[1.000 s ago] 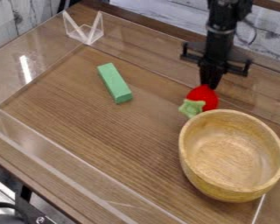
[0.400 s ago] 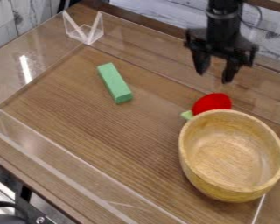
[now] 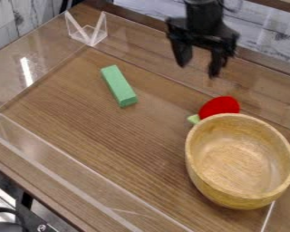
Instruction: Move the red fruit to the right side of the table
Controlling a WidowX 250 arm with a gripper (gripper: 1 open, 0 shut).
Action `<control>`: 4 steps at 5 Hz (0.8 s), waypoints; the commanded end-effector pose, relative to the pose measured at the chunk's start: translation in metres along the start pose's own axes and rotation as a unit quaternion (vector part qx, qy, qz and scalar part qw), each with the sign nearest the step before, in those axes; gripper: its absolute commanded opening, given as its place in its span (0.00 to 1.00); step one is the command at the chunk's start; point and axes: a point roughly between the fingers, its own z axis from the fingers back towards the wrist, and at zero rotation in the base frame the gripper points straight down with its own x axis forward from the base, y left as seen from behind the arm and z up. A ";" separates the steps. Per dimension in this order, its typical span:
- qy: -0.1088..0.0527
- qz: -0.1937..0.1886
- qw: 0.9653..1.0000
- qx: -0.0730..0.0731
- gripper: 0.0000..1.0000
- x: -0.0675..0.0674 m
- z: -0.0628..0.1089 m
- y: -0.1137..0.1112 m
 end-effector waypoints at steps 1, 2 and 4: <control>-0.028 0.021 0.999 0.009 1.00 -0.006 0.037 0.029; -0.032 0.048 0.998 0.022 1.00 -0.013 0.048 0.055; -0.025 0.064 0.997 0.031 1.00 0.000 0.028 0.060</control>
